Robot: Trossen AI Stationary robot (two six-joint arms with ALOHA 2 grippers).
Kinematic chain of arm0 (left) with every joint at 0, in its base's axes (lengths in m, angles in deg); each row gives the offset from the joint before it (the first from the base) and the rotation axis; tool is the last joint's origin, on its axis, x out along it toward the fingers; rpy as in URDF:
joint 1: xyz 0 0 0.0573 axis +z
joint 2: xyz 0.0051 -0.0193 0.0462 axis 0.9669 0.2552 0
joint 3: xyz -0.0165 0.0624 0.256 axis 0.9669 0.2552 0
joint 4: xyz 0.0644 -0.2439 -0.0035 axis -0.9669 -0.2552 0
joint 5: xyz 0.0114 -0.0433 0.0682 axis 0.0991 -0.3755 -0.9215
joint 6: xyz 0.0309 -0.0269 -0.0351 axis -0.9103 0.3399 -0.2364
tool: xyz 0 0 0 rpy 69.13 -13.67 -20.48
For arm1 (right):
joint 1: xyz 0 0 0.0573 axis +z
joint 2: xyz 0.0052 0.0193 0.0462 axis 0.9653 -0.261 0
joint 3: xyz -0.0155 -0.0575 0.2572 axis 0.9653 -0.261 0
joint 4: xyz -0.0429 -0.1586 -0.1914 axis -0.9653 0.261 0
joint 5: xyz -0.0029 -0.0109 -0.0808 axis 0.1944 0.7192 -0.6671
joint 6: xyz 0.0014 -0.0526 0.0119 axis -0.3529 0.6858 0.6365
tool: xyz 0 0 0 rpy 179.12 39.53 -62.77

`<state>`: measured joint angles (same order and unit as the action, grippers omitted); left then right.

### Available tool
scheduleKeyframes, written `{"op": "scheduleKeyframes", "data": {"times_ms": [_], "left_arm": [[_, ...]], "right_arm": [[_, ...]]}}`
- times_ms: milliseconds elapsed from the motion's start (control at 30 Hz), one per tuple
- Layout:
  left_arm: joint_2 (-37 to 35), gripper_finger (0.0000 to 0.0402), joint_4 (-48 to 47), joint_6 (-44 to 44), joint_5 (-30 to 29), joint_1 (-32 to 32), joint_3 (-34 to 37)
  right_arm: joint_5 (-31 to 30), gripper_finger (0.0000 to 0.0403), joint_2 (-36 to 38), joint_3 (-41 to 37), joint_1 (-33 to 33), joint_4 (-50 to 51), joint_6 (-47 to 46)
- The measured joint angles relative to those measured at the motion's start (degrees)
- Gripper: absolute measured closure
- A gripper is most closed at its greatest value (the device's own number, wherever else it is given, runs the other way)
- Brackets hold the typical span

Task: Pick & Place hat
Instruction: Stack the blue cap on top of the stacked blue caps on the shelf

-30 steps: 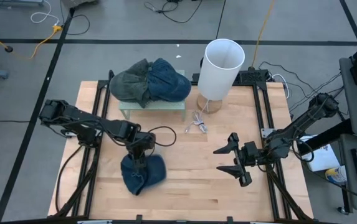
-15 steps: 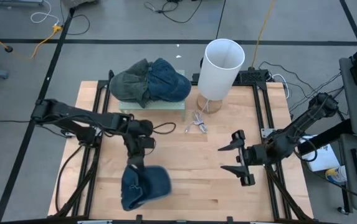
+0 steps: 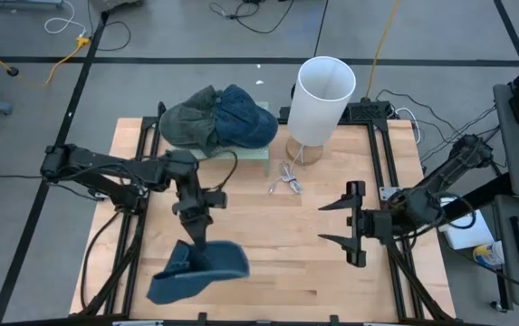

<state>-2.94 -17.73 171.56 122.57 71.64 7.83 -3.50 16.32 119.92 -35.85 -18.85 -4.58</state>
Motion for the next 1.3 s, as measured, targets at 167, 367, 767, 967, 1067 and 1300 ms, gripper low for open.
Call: {"op": "scheduleKeyframes", "data": {"times_ms": [167, 367, 767, 967, 1067, 1300], "left_arm": [[0.0, 0.0392, 9.2, 11.2, -1.8, 2.2, 0.0], [0.5, 0.0392, 11.9, 15.8, -3.9, 3.2, 0.0], [6.8, 0.0392, 11.7, 14.8, -4.2, 5.8, -7.0], [12.8, 0.0392, 12.0, 12.7, -2.8, 7.4, -13.8], [15.3, 0.0392, 11.9, 12.4, -2.4, 7.9, -16.3], [19.2, 0.0392, 11.8, 12.1, -2.2, 8.1, -18.4]], "right_arm": [[0.0, 0.0149, -0.1, 9.4, -0.5, 18.1, -3.7], [0.4, 0.0149, -0.8, 14.0, -0.5, 19.6, -3.5], [14.0, 0.0149, -5.8, 14.4, -7.1, 18.7, -9.0], [20.1, 0.0149, -9.0, 14.4, -8.6, 14.1, -9.1], [20.0, 0.0149, -9.6, 14.4, -8.2, 12.3, -8.3], [19.9, 0.0198, -9.6, 14.4, -6.7, 11.1, -7.5]]}}
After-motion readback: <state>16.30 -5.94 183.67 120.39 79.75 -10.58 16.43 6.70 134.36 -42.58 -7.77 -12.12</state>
